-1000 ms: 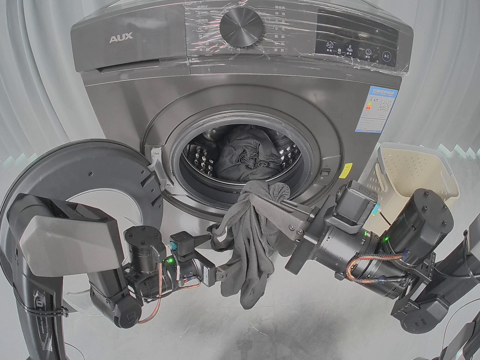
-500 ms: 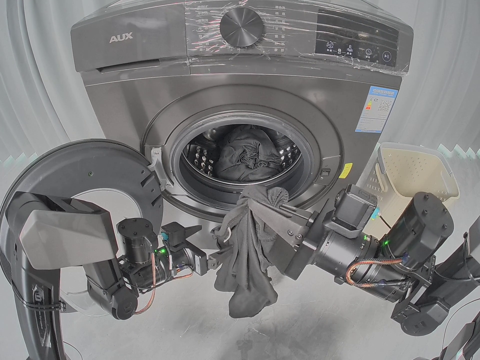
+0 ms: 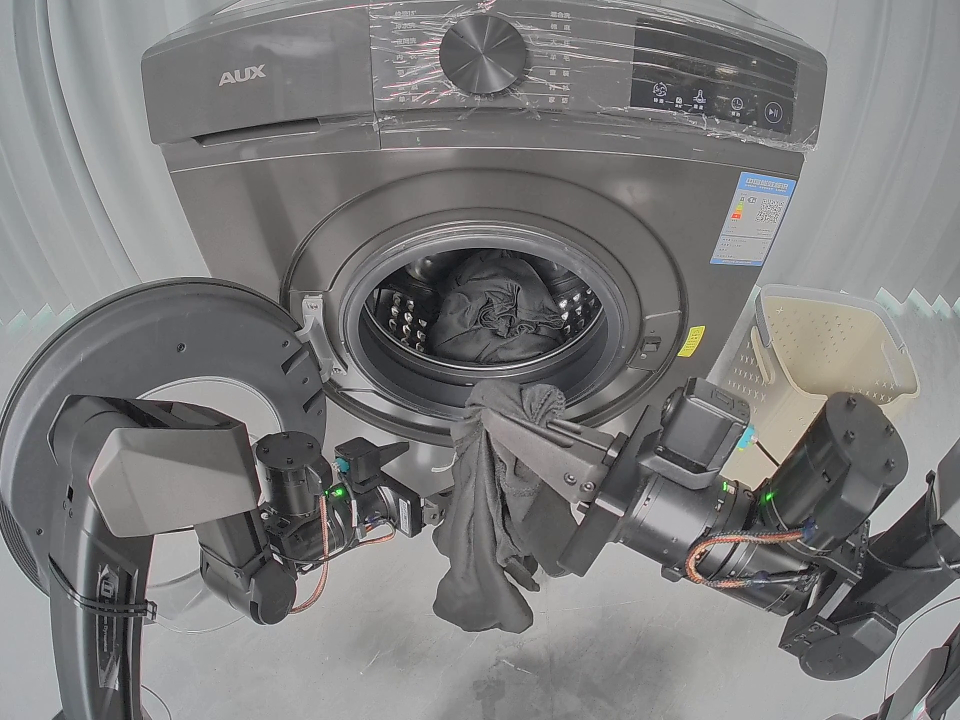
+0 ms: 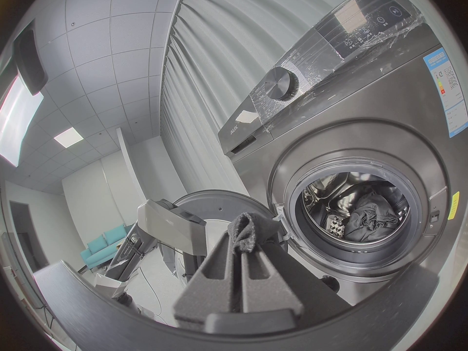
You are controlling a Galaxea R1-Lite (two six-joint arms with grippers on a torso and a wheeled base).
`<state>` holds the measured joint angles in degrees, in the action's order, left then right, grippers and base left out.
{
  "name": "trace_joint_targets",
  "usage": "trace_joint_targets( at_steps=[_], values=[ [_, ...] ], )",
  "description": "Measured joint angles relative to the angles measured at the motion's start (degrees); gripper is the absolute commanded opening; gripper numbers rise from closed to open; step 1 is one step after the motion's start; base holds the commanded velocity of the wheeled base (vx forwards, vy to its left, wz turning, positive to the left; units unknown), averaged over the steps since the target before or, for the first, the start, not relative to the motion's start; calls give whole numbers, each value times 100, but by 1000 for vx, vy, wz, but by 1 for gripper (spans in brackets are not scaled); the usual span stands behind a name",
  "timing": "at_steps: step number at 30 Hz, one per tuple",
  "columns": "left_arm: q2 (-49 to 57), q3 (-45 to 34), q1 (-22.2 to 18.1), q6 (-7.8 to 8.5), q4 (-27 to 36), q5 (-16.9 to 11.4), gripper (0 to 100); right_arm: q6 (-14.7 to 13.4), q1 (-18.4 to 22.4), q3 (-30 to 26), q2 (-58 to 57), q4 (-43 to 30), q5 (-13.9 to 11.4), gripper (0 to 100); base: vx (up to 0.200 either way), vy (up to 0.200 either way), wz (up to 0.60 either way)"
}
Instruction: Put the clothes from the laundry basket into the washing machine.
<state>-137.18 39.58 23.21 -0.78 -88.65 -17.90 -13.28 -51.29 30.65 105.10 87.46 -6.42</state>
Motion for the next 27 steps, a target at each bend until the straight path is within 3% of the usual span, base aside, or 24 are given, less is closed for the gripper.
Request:
trace_joint_targets(
  at_steps=[13, 20, 27],
  values=[
    [-160, 148, 24, -6, 0, -46, 100, 0, -30, 6, 26, 5, 0, 0, 0, 0, 0],
    [83, -472, 46, 56, 0, -411, 100, 0, 99, 55, 48, -15, -28, 0, 0, 0, 0],
    [429, -1164, 117, 288, -2, -719, 100, 1, 187, 218, 179, -26, -39, 0, 0, 0, 0]
  ],
)
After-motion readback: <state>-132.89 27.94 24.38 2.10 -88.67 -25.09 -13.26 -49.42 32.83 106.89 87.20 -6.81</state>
